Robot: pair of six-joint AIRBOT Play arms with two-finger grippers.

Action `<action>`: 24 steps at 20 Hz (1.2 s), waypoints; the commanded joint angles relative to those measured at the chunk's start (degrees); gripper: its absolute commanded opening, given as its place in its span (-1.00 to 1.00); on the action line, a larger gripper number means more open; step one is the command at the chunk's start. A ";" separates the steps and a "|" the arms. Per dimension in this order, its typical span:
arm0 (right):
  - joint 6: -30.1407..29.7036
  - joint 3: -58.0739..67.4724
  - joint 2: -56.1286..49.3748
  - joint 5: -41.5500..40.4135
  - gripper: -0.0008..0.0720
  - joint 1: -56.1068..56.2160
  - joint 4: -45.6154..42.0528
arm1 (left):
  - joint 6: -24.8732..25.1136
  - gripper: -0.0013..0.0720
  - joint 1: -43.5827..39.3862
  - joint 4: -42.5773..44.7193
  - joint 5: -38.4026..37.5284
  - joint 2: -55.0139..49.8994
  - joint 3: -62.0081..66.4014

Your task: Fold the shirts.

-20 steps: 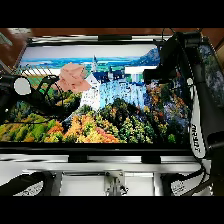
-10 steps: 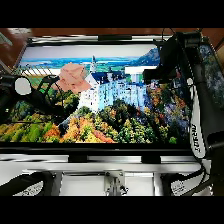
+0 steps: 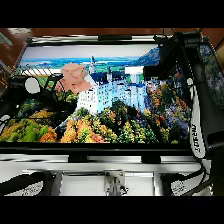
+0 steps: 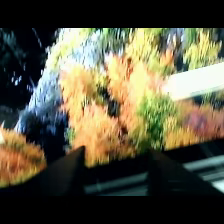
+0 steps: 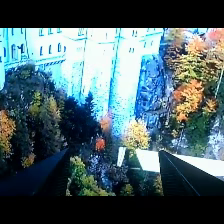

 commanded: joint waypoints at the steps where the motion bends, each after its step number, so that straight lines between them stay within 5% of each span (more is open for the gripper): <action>1: -2.43 0.00 -0.04 1.97 0.84 0.09 -0.44 | -5.86 -0.01 1.20 6.73 12.68 -4.44 3.85; 2: -3.13 0.00 -0.04 1.90 0.84 0.13 0.50 | -5.84 0.11 2.38 7.52 14.88 -6.93 7.32; 3: -3.19 0.00 -0.04 1.38 0.84 0.11 1.97 | -5.84 0.56 3.89 7.50 16.26 -10.36 11.87; 5: -3.21 0.00 -0.04 1.16 0.84 0.13 5.60 | -5.68 0.73 6.36 7.50 16.59 -18.32 21.53; 10: -3.21 0.00 -0.04 4.33 0.84 0.11 6.54 | -5.68 0.73 7.89 7.43 19.19 -34.58 37.13; 17: -3.21 0.00 -0.04 5.44 0.84 0.11 6.58 | -5.70 0.71 7.89 4.11 26.03 -42.25 38.18; 19: -3.23 0.00 -0.04 5.53 0.84 0.13 6.62 | -5.70 0.56 7.89 2.71 25.79 -43.01 38.18; 21: -3.21 0.00 -0.04 5.55 0.84 0.13 7.08 | -5.55 -0.86 7.89 0.24 25.73 -42.77 38.21; 24: -4.28 0.07 0.09 5.90 0.84 0.11 7.32 | -5.07 -0.88 7.52 -2.14 22.93 -40.44 40.28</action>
